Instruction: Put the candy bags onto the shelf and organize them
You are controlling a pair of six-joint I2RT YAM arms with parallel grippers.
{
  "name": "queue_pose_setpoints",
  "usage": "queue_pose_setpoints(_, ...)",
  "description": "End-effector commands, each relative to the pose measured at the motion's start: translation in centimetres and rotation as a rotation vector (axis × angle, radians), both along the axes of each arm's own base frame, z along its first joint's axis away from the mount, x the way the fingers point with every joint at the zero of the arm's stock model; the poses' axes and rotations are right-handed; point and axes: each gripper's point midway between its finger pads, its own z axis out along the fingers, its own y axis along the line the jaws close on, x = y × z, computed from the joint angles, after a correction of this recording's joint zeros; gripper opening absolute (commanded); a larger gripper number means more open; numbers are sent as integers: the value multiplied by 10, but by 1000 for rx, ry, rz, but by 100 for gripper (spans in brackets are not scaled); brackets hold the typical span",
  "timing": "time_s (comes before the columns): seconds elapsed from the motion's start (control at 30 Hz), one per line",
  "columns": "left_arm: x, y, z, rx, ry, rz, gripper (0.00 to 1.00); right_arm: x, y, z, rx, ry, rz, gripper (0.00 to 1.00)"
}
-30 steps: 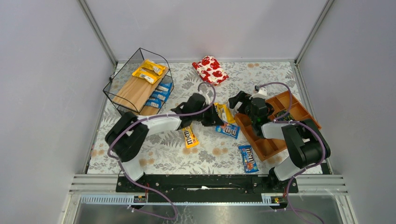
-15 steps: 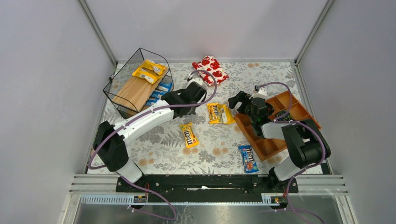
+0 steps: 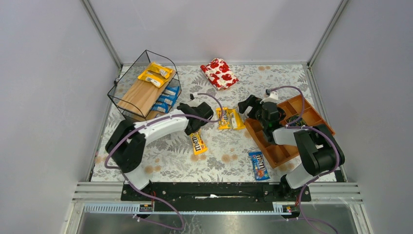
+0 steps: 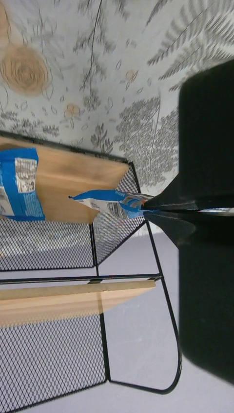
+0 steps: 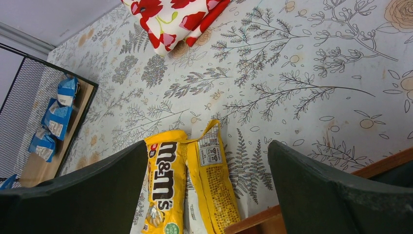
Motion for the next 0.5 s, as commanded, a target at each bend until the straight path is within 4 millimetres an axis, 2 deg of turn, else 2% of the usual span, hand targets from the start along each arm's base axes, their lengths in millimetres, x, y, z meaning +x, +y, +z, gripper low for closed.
queue_pose_setpoints(0.0, 17, 24, 5, 173, -72, 59, 0, 9, 2, 21, 29, -63, 3, 100)
queue_pose_setpoints(0.17, 36, 34, -24, 199, -41, 114, 0, 8, 1, 20, 29, -62, 0, 100)
queue_pose_setpoints(0.47, 51, 42, -73, 133, 57, 97, 0, 8, -2, 20, 38, -63, -8, 100)
